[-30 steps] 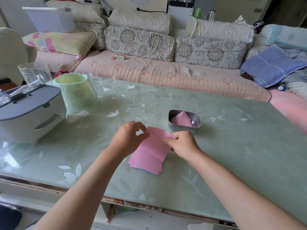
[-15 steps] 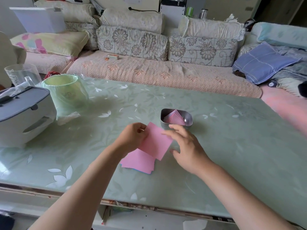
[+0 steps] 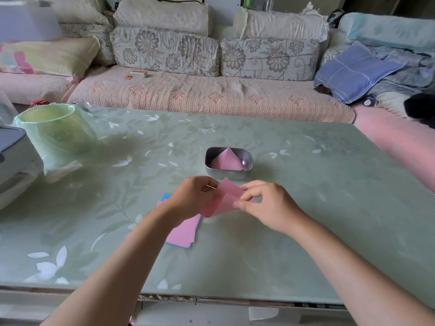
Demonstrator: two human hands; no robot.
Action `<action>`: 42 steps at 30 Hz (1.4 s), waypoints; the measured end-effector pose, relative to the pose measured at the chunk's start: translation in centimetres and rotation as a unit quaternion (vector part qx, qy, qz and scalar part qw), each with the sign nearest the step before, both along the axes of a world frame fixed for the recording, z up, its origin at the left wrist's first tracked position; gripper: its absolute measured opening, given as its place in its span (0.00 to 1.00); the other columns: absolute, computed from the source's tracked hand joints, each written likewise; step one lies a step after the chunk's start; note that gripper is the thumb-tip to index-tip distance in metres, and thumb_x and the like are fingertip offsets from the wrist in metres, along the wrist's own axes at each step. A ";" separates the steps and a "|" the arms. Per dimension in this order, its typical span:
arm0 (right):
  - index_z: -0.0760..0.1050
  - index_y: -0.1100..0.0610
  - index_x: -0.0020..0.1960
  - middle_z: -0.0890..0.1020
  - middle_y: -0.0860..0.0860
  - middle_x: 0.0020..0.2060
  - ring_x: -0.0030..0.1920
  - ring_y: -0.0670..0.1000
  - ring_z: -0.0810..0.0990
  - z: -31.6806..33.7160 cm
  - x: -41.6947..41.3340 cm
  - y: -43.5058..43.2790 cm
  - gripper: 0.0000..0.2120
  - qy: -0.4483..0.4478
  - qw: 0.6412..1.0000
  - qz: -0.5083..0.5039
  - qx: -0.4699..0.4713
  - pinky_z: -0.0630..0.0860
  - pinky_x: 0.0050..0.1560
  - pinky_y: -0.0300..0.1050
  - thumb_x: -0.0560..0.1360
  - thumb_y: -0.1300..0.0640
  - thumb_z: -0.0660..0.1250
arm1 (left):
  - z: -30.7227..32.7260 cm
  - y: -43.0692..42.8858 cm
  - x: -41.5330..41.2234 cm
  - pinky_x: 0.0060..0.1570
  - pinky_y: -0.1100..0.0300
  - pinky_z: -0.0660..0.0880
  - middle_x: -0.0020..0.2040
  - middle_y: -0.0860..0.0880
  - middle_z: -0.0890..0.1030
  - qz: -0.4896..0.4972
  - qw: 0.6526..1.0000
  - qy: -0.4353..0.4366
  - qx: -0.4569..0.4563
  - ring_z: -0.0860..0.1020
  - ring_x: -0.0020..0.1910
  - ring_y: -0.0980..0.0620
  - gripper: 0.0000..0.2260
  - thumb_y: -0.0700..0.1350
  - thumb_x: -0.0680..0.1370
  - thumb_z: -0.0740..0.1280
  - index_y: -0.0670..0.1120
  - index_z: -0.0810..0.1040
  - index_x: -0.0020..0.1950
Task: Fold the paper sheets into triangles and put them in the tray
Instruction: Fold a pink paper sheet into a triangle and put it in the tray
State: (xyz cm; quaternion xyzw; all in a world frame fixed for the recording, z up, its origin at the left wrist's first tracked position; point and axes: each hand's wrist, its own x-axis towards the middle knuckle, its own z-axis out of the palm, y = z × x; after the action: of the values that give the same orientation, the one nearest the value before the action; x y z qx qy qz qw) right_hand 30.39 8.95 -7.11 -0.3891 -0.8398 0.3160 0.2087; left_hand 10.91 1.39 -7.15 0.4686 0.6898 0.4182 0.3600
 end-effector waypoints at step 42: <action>0.85 0.43 0.46 0.87 0.44 0.41 0.44 0.44 0.86 -1.8 0.8 1.8 0.11 0.206 0.964 -0.067 -0.156 0.80 0.46 0.39 0.76 0.60 0.73 | -3.1 2.2 4.5 0.42 0.65 0.73 0.44 0.52 0.85 0.004 0.992 0.000 0.125 0.74 0.39 0.61 0.07 0.47 0.80 0.66 0.59 0.82 0.47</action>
State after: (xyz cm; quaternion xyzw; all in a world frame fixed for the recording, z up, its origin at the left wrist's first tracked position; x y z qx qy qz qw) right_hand 31.23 10.70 -8.91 -0.3987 -0.6909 0.5015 0.3349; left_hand 15.39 3.54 -10.24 0.5073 0.6338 0.5026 0.2972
